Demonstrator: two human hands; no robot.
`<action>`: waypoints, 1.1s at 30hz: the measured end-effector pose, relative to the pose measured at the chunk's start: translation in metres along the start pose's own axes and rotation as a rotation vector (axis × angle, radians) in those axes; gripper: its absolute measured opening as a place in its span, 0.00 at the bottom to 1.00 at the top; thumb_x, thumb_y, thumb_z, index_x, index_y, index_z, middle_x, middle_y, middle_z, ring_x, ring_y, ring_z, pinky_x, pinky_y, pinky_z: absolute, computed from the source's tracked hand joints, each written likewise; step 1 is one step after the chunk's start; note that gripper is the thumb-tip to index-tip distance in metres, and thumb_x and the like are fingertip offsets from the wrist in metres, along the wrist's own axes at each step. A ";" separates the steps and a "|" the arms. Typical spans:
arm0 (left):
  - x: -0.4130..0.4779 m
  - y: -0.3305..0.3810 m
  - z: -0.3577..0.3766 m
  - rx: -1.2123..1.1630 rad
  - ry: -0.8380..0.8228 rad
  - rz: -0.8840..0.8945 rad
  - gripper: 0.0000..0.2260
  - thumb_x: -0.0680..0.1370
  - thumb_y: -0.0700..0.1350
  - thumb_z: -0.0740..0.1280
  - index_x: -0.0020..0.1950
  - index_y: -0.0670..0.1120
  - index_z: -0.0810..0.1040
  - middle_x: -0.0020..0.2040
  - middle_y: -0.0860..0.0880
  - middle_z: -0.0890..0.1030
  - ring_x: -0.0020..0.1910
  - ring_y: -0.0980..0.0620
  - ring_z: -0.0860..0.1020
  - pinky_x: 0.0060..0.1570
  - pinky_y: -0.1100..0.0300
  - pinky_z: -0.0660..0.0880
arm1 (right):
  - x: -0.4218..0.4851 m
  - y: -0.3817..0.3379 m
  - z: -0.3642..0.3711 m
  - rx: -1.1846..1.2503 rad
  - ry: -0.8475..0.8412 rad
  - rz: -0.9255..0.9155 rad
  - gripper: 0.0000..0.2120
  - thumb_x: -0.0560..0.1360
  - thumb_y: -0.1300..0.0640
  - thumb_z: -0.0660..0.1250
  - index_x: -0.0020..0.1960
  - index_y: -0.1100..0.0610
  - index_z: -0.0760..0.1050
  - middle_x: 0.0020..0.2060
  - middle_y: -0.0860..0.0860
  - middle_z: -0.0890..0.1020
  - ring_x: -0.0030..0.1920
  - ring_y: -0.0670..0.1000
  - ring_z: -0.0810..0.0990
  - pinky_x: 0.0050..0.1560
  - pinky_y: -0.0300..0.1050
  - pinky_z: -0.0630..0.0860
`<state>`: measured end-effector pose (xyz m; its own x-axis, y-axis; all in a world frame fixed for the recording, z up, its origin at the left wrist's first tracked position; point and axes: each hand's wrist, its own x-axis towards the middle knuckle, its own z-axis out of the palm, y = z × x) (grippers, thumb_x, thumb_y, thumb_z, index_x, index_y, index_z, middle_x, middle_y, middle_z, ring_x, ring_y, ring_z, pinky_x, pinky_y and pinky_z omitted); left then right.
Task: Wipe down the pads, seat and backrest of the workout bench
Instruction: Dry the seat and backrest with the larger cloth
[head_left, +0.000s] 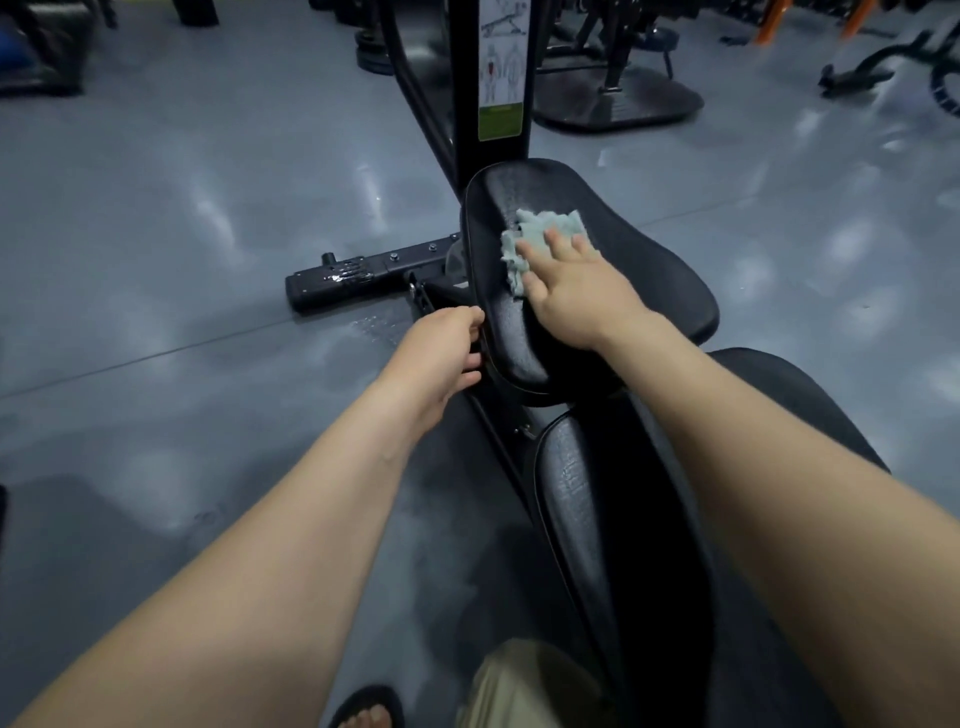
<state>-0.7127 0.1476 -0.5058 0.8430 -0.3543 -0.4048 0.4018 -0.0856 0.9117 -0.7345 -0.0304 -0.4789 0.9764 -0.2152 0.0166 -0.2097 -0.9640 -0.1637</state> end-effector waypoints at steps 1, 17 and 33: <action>0.000 0.002 0.001 0.011 -0.002 0.004 0.09 0.80 0.50 0.63 0.58 0.51 0.79 0.59 0.49 0.81 0.58 0.45 0.81 0.50 0.56 0.77 | -0.014 0.002 0.002 -0.008 0.013 -0.020 0.25 0.85 0.46 0.49 0.81 0.45 0.55 0.81 0.54 0.54 0.81 0.59 0.50 0.79 0.56 0.52; 0.040 0.001 0.021 0.622 0.105 0.272 0.27 0.72 0.63 0.72 0.61 0.45 0.77 0.60 0.44 0.73 0.55 0.46 0.78 0.63 0.56 0.73 | 0.108 0.030 -0.014 -0.030 -0.005 0.076 0.25 0.85 0.44 0.47 0.81 0.43 0.51 0.81 0.55 0.52 0.80 0.59 0.51 0.79 0.59 0.50; 0.041 0.004 0.027 0.772 0.192 0.331 0.28 0.78 0.60 0.67 0.65 0.38 0.75 0.63 0.39 0.70 0.61 0.40 0.74 0.64 0.57 0.69 | 0.099 0.045 -0.005 0.039 0.041 0.012 0.28 0.82 0.42 0.46 0.80 0.47 0.58 0.78 0.56 0.61 0.78 0.60 0.58 0.77 0.60 0.57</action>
<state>-0.6861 0.1077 -0.5174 0.9477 -0.3151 -0.0510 -0.1725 -0.6399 0.7488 -0.6472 -0.0954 -0.4797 0.9709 -0.2332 0.0547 -0.2179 -0.9547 -0.2029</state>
